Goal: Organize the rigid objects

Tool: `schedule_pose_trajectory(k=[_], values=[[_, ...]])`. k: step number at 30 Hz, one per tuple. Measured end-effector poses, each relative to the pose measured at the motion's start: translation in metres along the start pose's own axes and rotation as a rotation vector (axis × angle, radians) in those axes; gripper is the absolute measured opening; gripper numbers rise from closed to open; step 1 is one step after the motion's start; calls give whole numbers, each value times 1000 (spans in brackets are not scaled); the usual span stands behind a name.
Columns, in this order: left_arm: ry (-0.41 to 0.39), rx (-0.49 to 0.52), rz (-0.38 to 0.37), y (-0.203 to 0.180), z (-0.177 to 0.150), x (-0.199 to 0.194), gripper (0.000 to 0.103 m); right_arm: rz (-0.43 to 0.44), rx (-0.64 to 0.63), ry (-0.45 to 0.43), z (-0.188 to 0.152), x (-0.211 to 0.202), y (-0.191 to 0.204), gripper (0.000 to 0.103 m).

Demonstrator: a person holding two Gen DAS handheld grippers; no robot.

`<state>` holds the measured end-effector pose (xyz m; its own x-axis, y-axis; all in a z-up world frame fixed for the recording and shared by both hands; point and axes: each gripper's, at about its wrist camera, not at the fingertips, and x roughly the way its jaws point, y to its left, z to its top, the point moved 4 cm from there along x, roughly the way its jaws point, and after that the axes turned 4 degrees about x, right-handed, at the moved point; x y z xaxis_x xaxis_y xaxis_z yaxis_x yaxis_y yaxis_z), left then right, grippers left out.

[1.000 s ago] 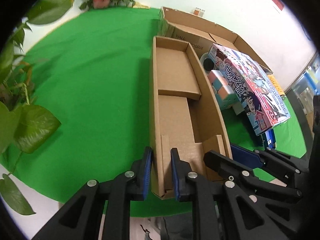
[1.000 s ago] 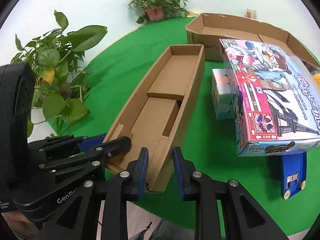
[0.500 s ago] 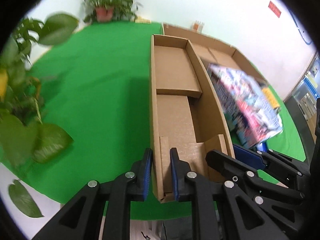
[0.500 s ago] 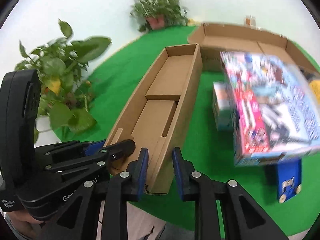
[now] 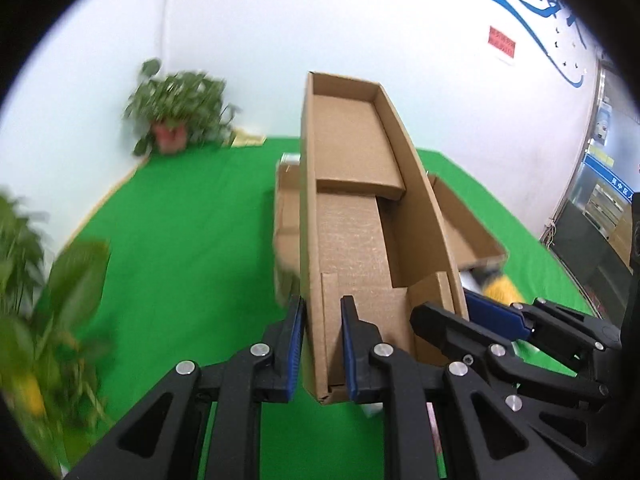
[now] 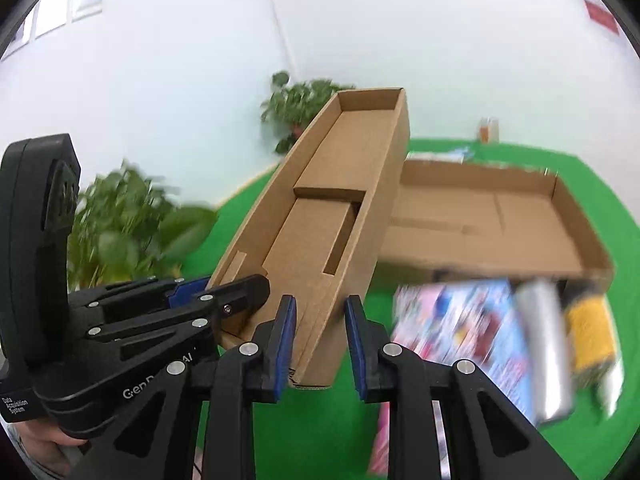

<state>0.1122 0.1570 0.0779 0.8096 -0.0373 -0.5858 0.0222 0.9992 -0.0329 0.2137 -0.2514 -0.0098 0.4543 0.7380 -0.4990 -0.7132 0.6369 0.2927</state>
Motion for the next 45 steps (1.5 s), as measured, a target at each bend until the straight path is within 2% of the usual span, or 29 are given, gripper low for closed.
schedule_pose_trajectory(k=[4, 9, 17, 20, 24, 32, 36, 39, 45], values=[[-16, 12, -15, -1, 45, 24, 16, -21, -6, -31, 59, 6, -23, 23], [4, 29, -18, 1, 88, 61, 16, -29, 0, 15, 113, 31, -57, 23], [94, 27, -1, 8, 102, 114, 16, -18, 65, 122, 158, 101, -91, 23], [134, 16, 9, 15, 97, 134, 16, -1, 83, 171, 158, 133, -98, 23], [193, 1, 21, 24, 85, 160, 16, 4, 92, 237, 143, 174, -103, 23], [281, -8, 38, 29, 65, 196, 16, 25, 116, 338, 112, 232, -118, 23], [390, -26, 66, 33, 51, 217, 17, 36, 139, 406, 97, 263, -130, 23], [450, -35, 99, 36, 40, 226, 17, 46, 161, 466, 83, 283, -135, 23], [495, -33, 132, 40, 29, 234, 19, 89, 208, 551, 65, 318, -145, 22]])
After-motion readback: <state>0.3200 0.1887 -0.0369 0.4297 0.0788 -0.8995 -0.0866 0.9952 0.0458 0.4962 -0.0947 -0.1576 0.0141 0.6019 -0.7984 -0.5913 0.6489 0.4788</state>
